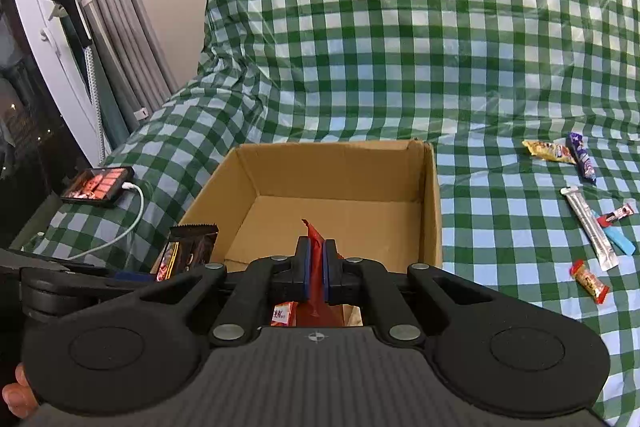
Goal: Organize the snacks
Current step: 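Carry both snacks over the box and release them beside the other packets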
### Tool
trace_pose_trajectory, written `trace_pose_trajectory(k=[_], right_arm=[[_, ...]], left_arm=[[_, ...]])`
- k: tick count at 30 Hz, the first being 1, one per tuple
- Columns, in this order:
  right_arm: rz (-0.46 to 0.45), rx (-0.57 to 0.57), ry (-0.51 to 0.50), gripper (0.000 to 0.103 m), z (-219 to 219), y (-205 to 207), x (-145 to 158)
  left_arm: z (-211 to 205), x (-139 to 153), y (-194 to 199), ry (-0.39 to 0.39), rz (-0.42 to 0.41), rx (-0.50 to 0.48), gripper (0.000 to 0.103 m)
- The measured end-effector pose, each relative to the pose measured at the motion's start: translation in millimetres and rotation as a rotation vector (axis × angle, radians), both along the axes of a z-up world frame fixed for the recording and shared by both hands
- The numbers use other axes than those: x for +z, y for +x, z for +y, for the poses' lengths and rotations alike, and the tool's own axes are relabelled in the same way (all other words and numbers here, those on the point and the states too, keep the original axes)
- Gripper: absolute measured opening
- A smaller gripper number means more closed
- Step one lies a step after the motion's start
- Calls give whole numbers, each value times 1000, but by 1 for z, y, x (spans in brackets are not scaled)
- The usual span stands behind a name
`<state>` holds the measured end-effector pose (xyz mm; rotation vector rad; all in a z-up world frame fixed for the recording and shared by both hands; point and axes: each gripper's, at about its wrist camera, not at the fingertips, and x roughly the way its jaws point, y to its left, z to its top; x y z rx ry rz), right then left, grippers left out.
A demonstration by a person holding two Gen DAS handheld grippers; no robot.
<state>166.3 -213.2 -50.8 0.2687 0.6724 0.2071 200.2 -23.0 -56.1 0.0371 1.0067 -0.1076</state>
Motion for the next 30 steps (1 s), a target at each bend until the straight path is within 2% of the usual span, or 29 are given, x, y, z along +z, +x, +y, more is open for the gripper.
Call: trace_pose_trajectory(k=[10, 22, 23, 24, 25, 26, 27, 28, 30], right_arm=[[47, 5, 5, 6, 6, 19, -22], [99, -1, 7, 6, 10, 38, -46], [105, -3, 6, 6, 10, 40, -47], [112, -2, 4, 7, 11, 43, -49], [117, -6, 5, 10, 10, 46, -50], [120, -21, 5, 12, 9, 50, -50], [121, -31, 7, 29, 8, 53, -49], [120, -41, 9, 53, 6, 55, -47], [96, -76, 9, 73, 4, 54, -40]], left_arm=[[-3, -25, 21, 21, 52, 2, 43], [-3, -41, 45, 53, 63, 0, 43], [-3, -42, 47, 55, 57, -3, 44], [-3, -41, 48, 56, 44, -6, 55], [-3, -39, 48, 62, 31, -7, 68], [-3, -35, 48, 71, 10, -7, 96], [-2, -31, 46, 82, -22, -1, 103], [-1, -25, 42, 91, -64, 6, 103], [1, -19, 37, 104, -88, 1, 103]])
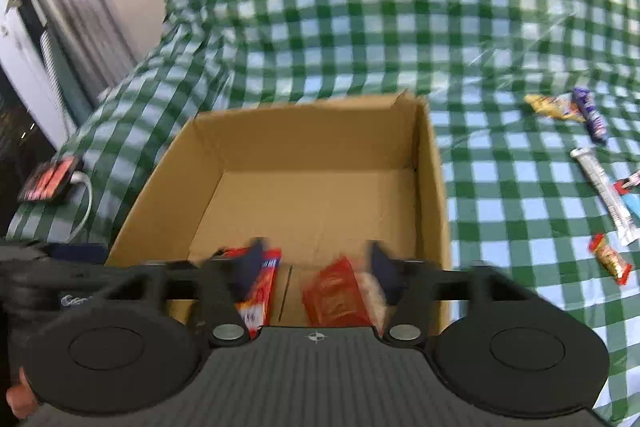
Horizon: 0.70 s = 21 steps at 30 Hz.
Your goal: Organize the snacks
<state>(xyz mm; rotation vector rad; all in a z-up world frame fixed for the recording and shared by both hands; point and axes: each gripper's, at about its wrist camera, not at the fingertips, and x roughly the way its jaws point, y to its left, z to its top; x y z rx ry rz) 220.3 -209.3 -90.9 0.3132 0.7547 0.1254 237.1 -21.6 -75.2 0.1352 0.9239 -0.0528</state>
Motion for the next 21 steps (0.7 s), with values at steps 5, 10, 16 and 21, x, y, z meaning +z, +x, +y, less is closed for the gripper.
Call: trace_pose_trajectory(k=[5, 10, 16, 21], right_arm=[[-18, 26, -22, 88, 1, -23, 14], [15, 54, -66, 94, 15, -71, 19], [11, 64, -94, 96, 33, -122, 29], [-34, 40, -121, 98, 41, -156, 40]], left_arm=[[10, 10, -28, -23, 14, 38, 103], [14, 20, -76, -43, 14, 67, 103], [13, 33, -127, -31, -12, 60, 103], [16, 42, -158, -16, -42, 61, 103]])
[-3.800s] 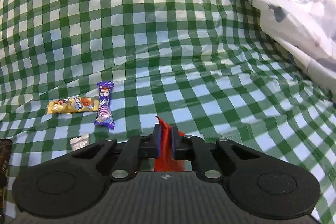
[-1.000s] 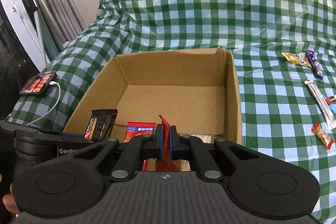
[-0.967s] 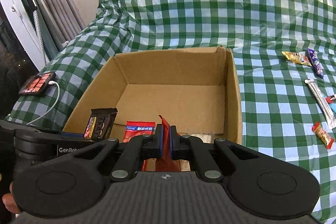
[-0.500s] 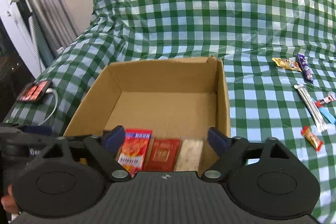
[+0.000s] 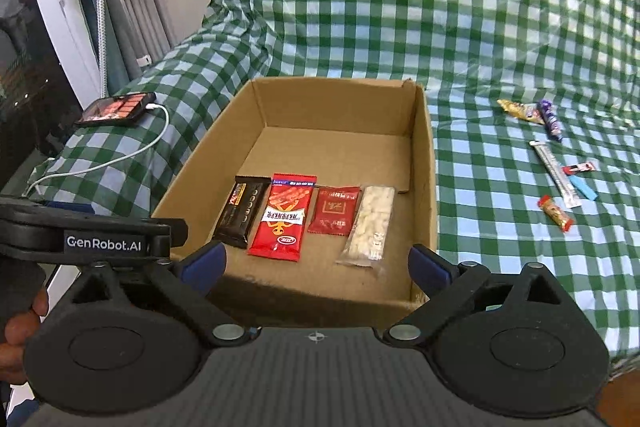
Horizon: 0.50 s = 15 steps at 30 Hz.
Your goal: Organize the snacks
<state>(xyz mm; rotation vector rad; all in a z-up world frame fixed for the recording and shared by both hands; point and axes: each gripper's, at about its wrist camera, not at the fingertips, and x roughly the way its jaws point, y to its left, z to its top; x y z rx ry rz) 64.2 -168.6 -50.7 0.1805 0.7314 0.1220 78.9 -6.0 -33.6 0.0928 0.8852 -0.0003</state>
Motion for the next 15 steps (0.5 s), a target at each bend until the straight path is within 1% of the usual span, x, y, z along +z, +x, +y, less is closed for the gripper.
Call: trace_pose_trajectory(k=[3, 6, 10, 15], right_arm=[[-25, -14, -2, 98, 2, -17, 5], [-45, -18, -4, 99, 4, -25, 10], [-79, -27, -16, 100, 2, -39, 16], [-93, -40, -14, 100, -3, -51, 19]], left_arm=[[0, 3, -16, 7, -15, 3, 103], [-4, 5, -28, 12, -28, -3, 103], [-11, 10, -37, 7, -47, -17, 103], [-16, 16, -44, 14, -66, -33, 103]])
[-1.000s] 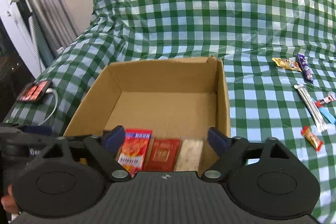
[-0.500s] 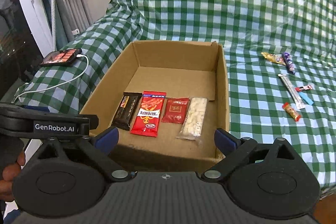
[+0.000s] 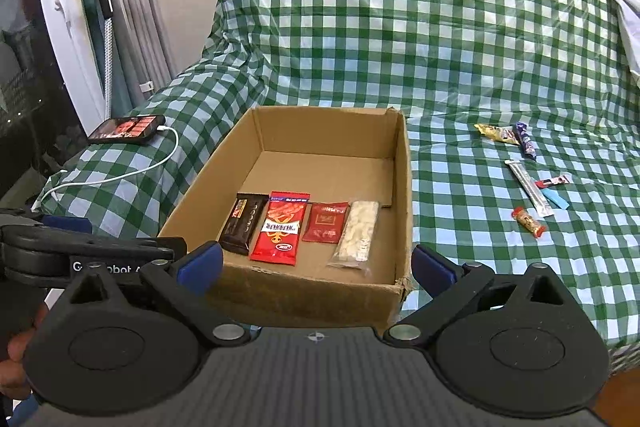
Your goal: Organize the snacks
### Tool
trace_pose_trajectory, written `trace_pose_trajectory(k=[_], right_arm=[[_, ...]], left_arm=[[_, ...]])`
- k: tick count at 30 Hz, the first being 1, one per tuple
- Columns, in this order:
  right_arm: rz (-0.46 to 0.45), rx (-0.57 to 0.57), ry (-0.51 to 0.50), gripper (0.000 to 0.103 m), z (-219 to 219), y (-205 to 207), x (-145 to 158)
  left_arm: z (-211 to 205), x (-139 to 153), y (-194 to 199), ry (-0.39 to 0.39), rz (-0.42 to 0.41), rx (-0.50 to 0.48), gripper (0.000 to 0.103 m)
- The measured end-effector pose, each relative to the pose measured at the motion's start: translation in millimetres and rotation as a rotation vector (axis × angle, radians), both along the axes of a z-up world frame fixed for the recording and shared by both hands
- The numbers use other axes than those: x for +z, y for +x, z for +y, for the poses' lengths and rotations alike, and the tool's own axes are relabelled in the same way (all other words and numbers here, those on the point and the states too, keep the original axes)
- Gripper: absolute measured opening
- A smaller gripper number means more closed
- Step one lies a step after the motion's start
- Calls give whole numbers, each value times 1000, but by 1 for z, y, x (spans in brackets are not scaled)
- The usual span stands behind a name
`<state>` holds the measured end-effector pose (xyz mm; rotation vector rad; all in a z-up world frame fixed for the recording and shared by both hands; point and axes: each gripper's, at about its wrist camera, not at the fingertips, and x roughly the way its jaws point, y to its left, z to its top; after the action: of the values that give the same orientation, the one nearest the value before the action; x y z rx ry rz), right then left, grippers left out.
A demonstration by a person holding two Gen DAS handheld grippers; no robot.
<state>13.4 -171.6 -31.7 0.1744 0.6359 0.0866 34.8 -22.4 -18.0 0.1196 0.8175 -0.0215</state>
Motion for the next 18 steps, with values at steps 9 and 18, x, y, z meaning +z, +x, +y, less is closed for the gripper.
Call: trace_pose_trajectory(k=[9, 18], right_arm=[[-23, 6, 2, 100, 0, -12, 4], [-22, 1, 10, 101, -4, -17, 4]], left_arm=[[1, 5, -9, 0, -10, 7, 103], [-2, 5, -11, 6, 1, -3, 103]])
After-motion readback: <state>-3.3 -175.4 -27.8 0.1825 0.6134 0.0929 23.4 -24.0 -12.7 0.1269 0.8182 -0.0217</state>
